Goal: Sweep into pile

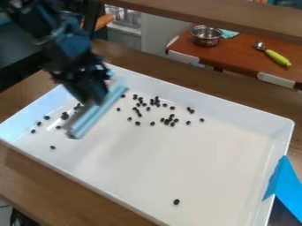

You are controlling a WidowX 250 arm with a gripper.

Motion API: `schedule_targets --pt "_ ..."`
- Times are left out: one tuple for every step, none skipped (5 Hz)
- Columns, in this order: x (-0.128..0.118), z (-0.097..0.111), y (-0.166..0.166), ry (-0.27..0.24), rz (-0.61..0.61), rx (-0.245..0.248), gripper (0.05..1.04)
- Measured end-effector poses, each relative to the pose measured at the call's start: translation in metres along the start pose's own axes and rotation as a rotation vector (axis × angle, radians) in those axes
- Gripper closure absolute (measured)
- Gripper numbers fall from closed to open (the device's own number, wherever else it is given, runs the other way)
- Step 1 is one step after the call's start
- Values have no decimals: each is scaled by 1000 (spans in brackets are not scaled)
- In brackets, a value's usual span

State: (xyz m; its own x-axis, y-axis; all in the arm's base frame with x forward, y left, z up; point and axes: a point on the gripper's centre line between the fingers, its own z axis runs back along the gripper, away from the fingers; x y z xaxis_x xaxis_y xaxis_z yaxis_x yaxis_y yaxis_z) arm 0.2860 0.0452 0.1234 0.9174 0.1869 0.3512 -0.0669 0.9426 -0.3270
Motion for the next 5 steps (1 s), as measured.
schedule_targets --pt "3 -18 -38 13 29 -15 754" --pt "5 -53 -82 38 38 -4 754" --pt "13 -85 -125 32 68 23 754" --pt "17 -121 -173 23 97 48 754" --pt "21 -138 -192 11 92 62 754"
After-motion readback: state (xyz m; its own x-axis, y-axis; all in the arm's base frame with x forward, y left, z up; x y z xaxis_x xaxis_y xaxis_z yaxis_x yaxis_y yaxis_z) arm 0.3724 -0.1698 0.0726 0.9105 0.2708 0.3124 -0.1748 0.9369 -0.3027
